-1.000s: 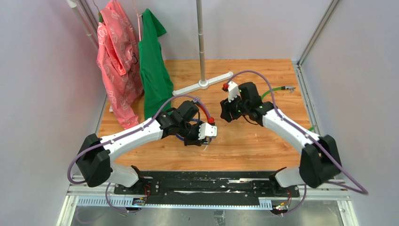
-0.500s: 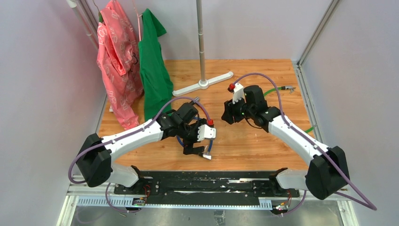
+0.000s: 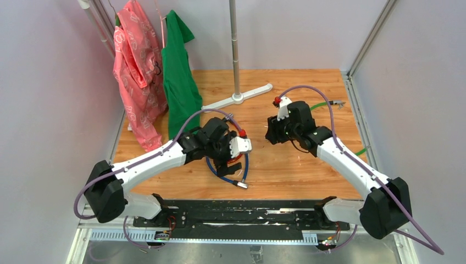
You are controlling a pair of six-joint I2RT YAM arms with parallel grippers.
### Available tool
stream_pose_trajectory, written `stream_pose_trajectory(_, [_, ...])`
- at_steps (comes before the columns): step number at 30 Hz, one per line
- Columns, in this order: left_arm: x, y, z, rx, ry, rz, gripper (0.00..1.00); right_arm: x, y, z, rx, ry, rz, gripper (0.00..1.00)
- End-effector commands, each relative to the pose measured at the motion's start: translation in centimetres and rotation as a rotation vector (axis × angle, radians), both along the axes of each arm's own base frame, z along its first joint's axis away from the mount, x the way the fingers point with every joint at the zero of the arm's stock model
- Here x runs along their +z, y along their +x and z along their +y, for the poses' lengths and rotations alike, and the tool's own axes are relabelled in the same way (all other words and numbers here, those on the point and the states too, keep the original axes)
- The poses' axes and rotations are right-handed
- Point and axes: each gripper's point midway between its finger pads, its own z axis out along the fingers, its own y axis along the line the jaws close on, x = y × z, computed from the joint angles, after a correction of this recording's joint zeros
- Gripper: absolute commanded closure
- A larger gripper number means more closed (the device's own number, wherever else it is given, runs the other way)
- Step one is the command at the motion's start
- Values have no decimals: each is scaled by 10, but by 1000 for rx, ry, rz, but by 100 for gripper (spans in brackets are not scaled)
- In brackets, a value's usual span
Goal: Lock with the key
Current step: Place the lock at the center of the board.
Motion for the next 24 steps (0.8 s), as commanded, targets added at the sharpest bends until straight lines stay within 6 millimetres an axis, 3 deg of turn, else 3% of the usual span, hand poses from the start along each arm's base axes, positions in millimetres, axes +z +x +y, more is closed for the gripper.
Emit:
stream_pose_trajectory(1, [28,38,9,350,-92,-23,0,-6,14,-61,-345,-106,34,49])
stream_pose_trajectory(6, [21,61,45,659,-168,12,0,-22,18,-113,-556,-156,61,49])
stream_pose_trajectory(11, [3,59,67,787,-234,24,0,-47,22,-138,-529,-215,227,43])
stream_pose_trajectory(13, [2,57,70,811,-289,30,0,-59,30,-138,-474,-205,326,41])
stream_pose_trajectory(20, [-14,55,79,935,-421,90,0,-94,61,-180,-447,-349,538,44])
stream_pose_trajectory(24, [-9,63,81,954,-472,67,0,-114,68,-204,-463,-491,606,45])
